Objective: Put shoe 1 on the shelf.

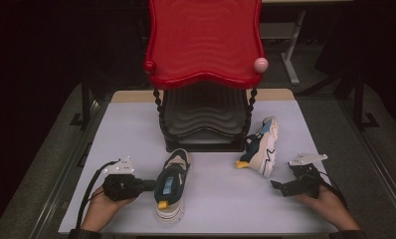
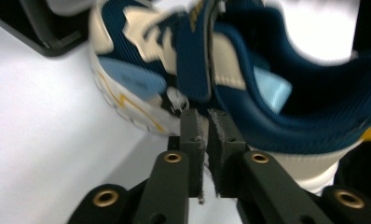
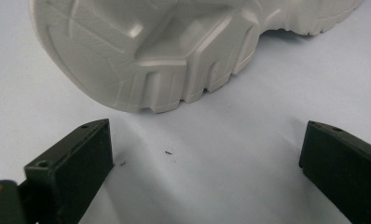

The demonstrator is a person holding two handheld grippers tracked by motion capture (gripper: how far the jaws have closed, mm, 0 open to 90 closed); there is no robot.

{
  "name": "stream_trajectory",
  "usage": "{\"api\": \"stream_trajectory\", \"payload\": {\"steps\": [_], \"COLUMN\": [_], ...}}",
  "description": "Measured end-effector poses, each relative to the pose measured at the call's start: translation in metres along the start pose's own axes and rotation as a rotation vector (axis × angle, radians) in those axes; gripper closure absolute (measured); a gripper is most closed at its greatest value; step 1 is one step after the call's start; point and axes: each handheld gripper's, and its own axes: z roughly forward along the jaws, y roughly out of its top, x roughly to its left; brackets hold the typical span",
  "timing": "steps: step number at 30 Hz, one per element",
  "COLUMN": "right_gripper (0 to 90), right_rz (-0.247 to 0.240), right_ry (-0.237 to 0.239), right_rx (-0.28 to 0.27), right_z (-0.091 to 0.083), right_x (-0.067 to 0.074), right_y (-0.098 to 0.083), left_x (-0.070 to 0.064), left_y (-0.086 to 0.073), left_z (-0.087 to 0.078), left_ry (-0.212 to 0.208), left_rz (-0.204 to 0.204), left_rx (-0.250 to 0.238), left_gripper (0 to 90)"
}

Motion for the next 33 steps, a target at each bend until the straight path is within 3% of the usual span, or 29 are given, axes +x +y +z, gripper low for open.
{"api": "stream_trajectory", "payload": {"steps": [5, 7, 14, 21, 29, 33], "right_gripper": [2.1, 2.1, 2.1, 2.1, 2.1, 2.1], "right_rz": [-0.001, -0.001, -0.001, -0.001, -0.002, -0.002], "right_ry": [0.0, -0.001, -0.002, -0.002, -0.002, -0.002], "right_rx": [-0.001, -0.002, -0.002, -0.003, -0.003, -0.003], "right_z": [0.0, 0.0, 0.0, 0.0, 0.0, 0.0], "right_x": [0.0, 0.0, 0.0, 0.0, 0.0, 0.0], "right_y": [0.0, 0.0, 0.0, 0.0, 0.0, 0.0], "left_x": [0.002, 0.003, 0.005, 0.006, 0.005, 0.003], "left_y": [0.012, 0.023, 0.04, 0.05, 0.054, 0.054], "left_z": [-0.007, -0.01, 0.008, 0.033, 0.04, 0.039], "left_ry": [-0.006, -0.033, -0.079, -0.091, -0.098, -0.069], "left_rz": [0.011, 0.015, 0.04, 0.069, 0.095, 0.13], "left_rx": [-0.048, -0.096, -0.073, -0.022, -0.007, 0.009], "left_gripper": [71.2, 66.4, 56.2, 56.1, 61.0, 67.0]}}
